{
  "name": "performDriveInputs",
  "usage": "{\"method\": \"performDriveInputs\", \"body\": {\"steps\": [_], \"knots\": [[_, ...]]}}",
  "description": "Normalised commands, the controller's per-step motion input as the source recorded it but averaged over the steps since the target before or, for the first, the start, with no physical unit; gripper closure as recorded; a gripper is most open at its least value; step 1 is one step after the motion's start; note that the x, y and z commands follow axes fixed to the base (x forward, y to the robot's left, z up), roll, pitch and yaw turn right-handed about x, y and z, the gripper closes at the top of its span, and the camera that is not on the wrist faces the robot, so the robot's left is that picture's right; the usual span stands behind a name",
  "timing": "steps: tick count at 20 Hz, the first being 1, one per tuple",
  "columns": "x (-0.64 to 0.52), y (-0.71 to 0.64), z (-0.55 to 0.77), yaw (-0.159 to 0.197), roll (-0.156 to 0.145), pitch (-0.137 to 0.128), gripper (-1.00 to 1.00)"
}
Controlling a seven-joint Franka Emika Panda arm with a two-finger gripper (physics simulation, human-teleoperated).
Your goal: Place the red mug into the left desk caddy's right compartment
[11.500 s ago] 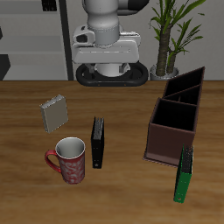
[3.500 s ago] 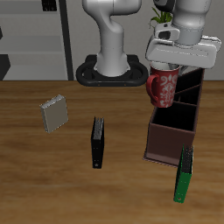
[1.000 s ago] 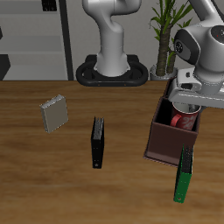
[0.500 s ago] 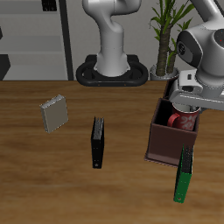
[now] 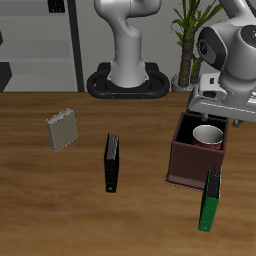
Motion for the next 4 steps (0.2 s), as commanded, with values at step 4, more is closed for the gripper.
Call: {"method": "performDriveInputs", "body": {"steps": [4], "knots": [[-0.08, -0.10, 0.15, -0.023, 0.006, -0.010, -1.00]]}}
